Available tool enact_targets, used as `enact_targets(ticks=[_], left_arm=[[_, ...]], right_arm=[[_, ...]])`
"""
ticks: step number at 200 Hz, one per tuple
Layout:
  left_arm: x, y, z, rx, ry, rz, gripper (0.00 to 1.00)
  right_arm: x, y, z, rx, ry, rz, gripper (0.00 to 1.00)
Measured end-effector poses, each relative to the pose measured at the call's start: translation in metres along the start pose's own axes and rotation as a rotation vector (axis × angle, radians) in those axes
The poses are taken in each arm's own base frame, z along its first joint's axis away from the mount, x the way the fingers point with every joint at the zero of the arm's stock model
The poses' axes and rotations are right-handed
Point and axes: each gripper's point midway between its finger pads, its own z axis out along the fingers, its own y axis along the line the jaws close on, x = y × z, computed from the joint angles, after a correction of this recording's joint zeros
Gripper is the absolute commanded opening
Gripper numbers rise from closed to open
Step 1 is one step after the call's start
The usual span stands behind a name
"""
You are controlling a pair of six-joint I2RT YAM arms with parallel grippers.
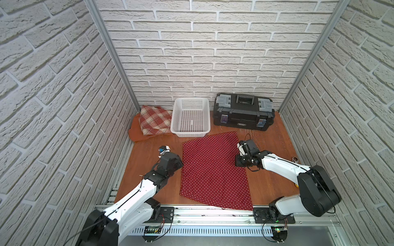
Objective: Roll up the skirts
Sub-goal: Fold the skirt at the center of the board.
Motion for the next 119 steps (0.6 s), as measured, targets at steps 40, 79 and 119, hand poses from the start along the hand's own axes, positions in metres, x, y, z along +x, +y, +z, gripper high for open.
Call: enact_targets(ticks=[40,79,119], left_arm=[[0.039,-0.002,0.047,-0.058,0.158,-0.008,0.0],[0.032,-0.021,0.077,-0.023,0.15,-0.071,0.0],[0.014,-0.017,0.088,0.011,0.102,-0.176,0.0]], right_arm=[[-0.001,-0.004,0.015,0.051,0.036,-0.005,0.03],[-0.016,-0.006,0.019,0.093,0.018,-0.005,0.03],[-0.034,-0.01,0.024,0.155,0.006,-0.015,0.03]])
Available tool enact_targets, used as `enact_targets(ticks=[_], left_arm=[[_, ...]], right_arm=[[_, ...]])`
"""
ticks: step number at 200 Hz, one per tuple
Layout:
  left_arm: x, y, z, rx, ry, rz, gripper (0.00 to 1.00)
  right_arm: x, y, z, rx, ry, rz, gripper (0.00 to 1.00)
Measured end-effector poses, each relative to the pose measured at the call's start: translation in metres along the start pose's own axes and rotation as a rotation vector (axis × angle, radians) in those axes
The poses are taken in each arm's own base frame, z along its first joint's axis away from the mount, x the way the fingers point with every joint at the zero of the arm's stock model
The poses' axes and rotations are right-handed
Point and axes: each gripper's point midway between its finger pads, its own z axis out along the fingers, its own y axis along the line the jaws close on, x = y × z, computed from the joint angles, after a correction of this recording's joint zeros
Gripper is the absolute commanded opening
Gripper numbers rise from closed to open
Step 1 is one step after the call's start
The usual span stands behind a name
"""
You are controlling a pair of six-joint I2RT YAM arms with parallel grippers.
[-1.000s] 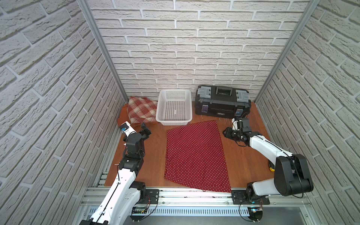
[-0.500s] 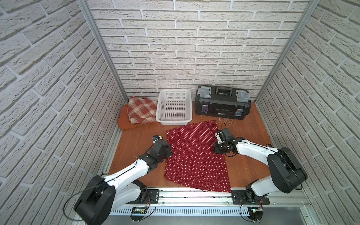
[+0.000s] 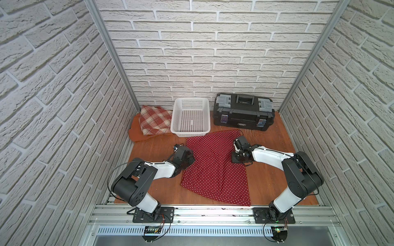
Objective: Roll up the skirts
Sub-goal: Fold the skirt at the center of the board.
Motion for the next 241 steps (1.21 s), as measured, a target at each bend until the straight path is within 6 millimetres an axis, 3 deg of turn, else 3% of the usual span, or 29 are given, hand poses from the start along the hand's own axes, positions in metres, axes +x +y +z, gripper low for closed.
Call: enact_targets(ticks=[57,89,100,120,152,174,212,241], left_arm=[[-0.01,0.016,-0.011,-0.039,-0.076,-0.043,0.0],[-0.011,0.023,-0.025,-0.093,-0.092,0.005,0.0],[-0.014,0.023,-0.036,-0.105,-0.108,0.021,0.22],[-0.025,0.016,-0.063,-0.089,-0.157,0.045,0.45],[-0.031,0.009,-0.112,-0.047,-0.208,0.055,0.52],[-0.008,0.029,-0.125,-0.063,-0.163,0.051,0.51],[0.051,0.081,-0.122,-0.195,0.008,0.069,0.52],[0.072,0.092,-0.119,-0.244,0.069,0.083,0.55]], right_arm=[[-0.037,-0.016,0.008,0.056,-0.008,0.05,0.03],[-0.039,-0.02,0.006,0.062,-0.002,0.058,0.03],[-0.038,-0.02,0.004,0.06,0.0,0.057,0.03],[-0.036,-0.021,-0.006,0.057,-0.015,0.058,0.06],[-0.031,-0.021,-0.037,0.029,-0.068,0.065,0.21],[-0.008,-0.021,-0.053,0.011,-0.075,0.063,0.28],[0.065,-0.032,-0.068,0.007,-0.01,0.084,0.34],[0.106,-0.042,-0.075,0.0,0.009,0.141,0.4]])
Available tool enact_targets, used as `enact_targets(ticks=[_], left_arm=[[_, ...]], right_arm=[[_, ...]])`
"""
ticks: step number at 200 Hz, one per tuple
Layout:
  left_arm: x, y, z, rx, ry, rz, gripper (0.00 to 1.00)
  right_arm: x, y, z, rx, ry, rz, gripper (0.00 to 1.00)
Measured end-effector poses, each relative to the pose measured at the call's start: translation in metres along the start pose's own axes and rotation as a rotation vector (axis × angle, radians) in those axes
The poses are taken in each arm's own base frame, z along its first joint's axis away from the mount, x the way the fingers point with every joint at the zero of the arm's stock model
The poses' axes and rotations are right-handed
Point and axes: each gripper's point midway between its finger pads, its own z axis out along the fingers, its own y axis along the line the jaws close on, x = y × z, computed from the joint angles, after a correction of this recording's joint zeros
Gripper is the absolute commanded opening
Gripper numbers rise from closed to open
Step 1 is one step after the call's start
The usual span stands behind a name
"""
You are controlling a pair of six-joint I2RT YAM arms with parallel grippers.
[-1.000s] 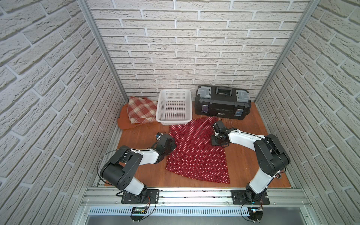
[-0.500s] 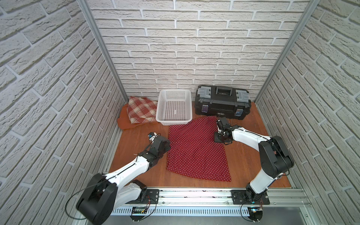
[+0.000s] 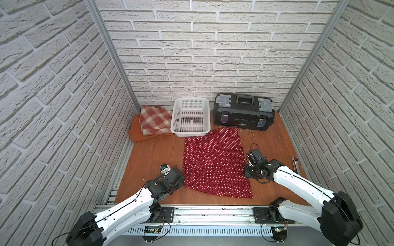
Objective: Roll up the skirts
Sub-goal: Fold the skirt at the center of the board.
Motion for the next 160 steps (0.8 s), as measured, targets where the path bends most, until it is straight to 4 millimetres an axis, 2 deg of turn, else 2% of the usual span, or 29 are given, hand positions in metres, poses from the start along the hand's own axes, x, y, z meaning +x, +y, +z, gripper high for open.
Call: enact_targets(ticks=[9,49,103,120,160], left_arm=[[0.001,-0.003,0.001,0.003,0.0,-0.002,0.55],[0.004,-0.013,0.003,0.032,-0.02,-0.023,0.55],[0.021,-0.016,-0.005,0.065,0.009,-0.053,0.53],[0.022,-0.015,-0.004,0.056,0.01,-0.062,0.5],[0.021,-0.014,0.002,0.036,-0.011,-0.065,0.32]], right_arm=[[0.007,-0.003,-0.001,-0.001,0.001,0.019,0.44],[0.021,-0.008,-0.004,0.004,0.008,0.073,0.45],[0.042,-0.02,-0.006,0.024,0.035,0.138,0.47],[0.048,-0.021,-0.006,0.028,0.047,0.146,0.47],[0.069,-0.024,-0.003,0.032,0.089,0.163,0.48]])
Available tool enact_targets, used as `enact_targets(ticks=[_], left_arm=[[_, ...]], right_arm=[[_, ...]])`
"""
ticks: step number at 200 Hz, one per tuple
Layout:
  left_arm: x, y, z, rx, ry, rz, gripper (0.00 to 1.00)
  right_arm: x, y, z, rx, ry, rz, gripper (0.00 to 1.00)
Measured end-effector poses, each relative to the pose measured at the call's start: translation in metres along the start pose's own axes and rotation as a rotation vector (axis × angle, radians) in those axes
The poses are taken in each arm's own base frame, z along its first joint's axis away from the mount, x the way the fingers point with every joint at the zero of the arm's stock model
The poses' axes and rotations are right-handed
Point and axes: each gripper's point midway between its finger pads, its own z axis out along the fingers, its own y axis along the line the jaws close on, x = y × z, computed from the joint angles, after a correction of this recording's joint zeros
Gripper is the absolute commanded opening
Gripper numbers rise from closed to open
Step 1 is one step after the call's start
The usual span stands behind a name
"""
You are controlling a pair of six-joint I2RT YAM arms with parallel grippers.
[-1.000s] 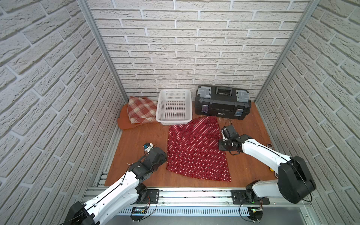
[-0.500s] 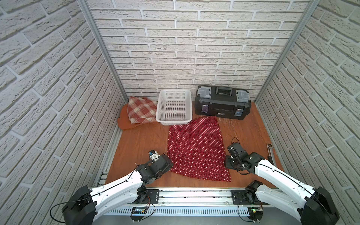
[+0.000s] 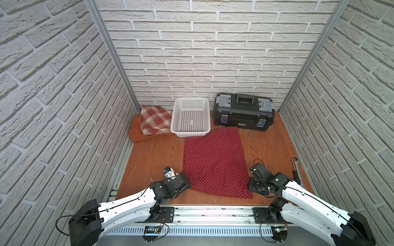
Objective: Roll up the skirts
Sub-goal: Fold the skirt at the center of the board.
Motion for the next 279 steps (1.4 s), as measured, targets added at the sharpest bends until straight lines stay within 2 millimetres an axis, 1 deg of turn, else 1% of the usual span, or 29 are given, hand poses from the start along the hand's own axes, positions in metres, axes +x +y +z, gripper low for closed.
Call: enact_targets(ticks=[36,58,73,82,111,121,133,143,168,183,210,229,279], left_arm=[[-0.003,0.0,0.003,-0.002,-0.022,-0.002,0.17],[-0.004,0.002,0.003,-0.007,-0.031,0.0,0.12],[-0.005,0.004,0.004,-0.009,-0.037,0.001,0.09],[-0.005,0.005,0.004,-0.01,-0.04,0.002,0.05],[-0.007,0.006,0.005,-0.008,-0.052,0.001,0.0],[-0.007,0.006,0.005,-0.009,-0.055,0.002,0.0],[-0.008,0.005,0.006,-0.008,-0.061,0.004,0.0],[-0.009,0.004,0.007,-0.006,-0.065,0.007,0.0],[-0.01,0.0,0.009,0.002,-0.075,0.013,0.0],[-0.01,0.0,0.009,0.003,-0.076,0.019,0.0],[-0.011,0.001,0.007,0.005,-0.076,0.032,0.0],[-0.012,-0.002,0.002,0.028,-0.079,0.036,0.0],[-0.016,-0.006,-0.008,0.06,-0.083,0.047,0.0]], right_arm=[[0.02,-0.003,0.006,-0.028,0.045,0.033,0.48],[0.028,-0.001,0.007,-0.048,0.066,0.048,0.48],[0.032,0.002,0.006,-0.059,0.083,0.054,0.46],[0.034,0.003,0.006,-0.063,0.09,0.059,0.44],[0.042,0.004,0.005,-0.067,0.121,0.061,0.4],[0.045,0.003,0.004,-0.068,0.131,0.062,0.38],[0.049,0.002,0.004,-0.071,0.139,0.066,0.31],[0.051,0.0,0.004,-0.074,0.141,0.074,0.27],[0.053,-0.003,0.003,-0.072,0.142,0.079,0.09],[0.053,-0.004,0.003,-0.069,0.142,0.079,0.03],[0.051,-0.005,0.004,-0.065,0.132,0.073,0.03],[0.049,-0.005,0.002,-0.058,0.12,0.067,0.03],[0.038,0.003,-0.009,-0.078,0.081,0.044,0.03]])
